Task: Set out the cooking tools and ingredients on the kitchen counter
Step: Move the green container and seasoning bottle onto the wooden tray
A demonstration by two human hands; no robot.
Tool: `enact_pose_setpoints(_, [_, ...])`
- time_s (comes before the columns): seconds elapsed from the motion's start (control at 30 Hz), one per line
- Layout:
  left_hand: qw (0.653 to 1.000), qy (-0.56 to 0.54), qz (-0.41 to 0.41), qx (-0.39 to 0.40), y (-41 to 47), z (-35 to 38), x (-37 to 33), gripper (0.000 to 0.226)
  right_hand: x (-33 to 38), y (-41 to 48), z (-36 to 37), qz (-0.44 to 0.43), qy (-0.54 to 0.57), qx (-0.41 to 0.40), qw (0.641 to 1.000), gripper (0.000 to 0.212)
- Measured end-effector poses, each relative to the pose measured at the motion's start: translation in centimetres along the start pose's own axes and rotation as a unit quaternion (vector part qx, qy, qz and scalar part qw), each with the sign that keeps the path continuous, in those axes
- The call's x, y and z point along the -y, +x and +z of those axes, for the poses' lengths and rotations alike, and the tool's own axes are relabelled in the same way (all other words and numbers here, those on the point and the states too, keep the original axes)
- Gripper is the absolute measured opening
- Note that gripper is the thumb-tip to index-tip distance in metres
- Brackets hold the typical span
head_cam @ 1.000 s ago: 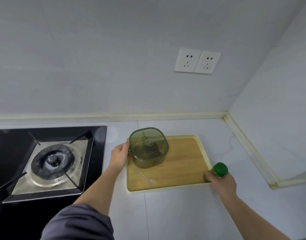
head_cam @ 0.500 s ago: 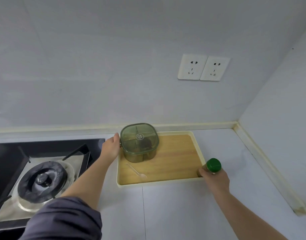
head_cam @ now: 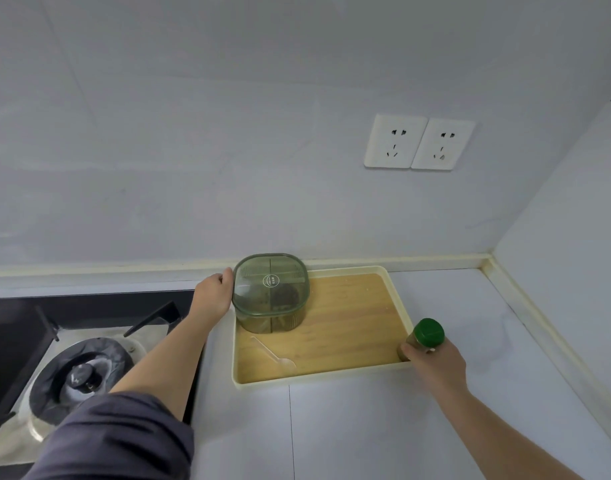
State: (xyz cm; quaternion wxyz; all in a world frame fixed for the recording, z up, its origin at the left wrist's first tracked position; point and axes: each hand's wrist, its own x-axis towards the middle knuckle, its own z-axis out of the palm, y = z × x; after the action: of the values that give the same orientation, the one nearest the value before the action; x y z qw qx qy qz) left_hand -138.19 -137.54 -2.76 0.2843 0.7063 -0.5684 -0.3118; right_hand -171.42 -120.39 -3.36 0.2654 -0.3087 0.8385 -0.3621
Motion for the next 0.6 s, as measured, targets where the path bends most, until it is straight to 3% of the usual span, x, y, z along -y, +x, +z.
enact_pose_setpoints(0.1, [0.998,-0.007,0.019,-0.066,-0.6,-0.3,-0.4,0.029,0.0,-0.2,-0.3,-0.001,-0.004,0.005,1.0,0.021])
enact_pose_setpoints(0.17, [0.985,0.065,0.13,-0.089,-1.5,-0.6,-0.7,0.036,0.0,-0.3,-0.4,0.005,-0.006,0.005,1.0,0.021])
enact_pose_setpoints(0.27, [0.909,0.203,0.362,-0.03,-3.6,-0.3,-1.0,0.054,0.4,-0.5,-0.5,0.005,-0.009,0.005,1.0,0.018])
enact_pose_setpoints(0.33, [0.842,0.328,0.427,0.014,-4.6,0.6,-1.7,0.063,0.8,-0.5,-0.4,0.004,-0.018,0.0,1.0,0.016])
enact_pose_setpoints(0.4, [0.793,0.422,0.436,0.059,-5.4,1.9,-3.0,0.069,1.0,-0.3,-0.2,0.003,-0.031,-0.002,1.0,0.018])
enact_pose_setpoints(0.47, [0.767,0.477,0.419,0.09,-5.5,3.1,-4.1,0.069,1.1,-0.2,-0.1,0.009,-0.041,-0.006,0.999,0.019])
enact_pose_setpoints(0.6, [0.766,0.508,0.377,0.111,-4.9,4.2,-4.5,0.064,0.8,0.0,0.2,0.01,-0.049,-0.014,0.999,0.021])
